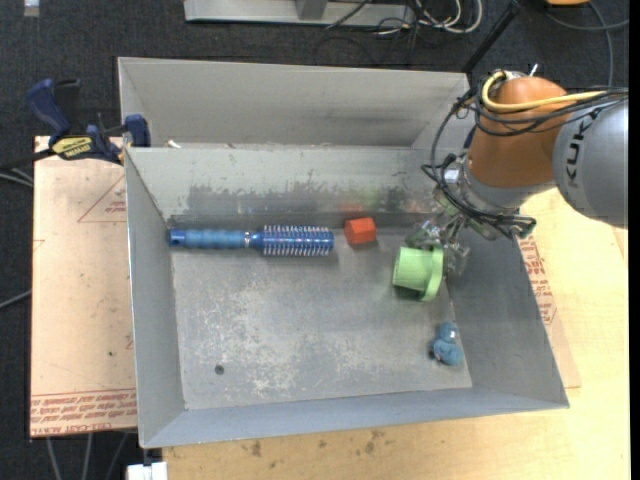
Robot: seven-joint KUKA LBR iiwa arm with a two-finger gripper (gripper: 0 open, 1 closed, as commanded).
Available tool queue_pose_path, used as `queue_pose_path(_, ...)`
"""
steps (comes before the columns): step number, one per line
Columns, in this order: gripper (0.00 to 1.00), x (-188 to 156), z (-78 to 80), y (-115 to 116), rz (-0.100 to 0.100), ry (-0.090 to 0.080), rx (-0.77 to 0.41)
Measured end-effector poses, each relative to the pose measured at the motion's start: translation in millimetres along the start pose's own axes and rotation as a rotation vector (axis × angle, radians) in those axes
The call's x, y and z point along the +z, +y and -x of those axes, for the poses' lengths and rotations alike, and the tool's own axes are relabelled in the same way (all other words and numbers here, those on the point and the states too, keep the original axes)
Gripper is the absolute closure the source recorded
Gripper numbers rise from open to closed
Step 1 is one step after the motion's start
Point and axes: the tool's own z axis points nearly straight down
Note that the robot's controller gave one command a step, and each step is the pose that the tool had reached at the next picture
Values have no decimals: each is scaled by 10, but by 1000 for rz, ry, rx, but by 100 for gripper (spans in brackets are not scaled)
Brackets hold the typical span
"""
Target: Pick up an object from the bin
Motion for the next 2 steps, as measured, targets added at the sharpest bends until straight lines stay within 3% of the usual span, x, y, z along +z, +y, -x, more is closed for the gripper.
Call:
queue_pose_path(1, 100, -1195, 215, 454, -7, -5, -29)
queue_pose_path(2, 100, -1807, 74, 693, -6, -2, -104)
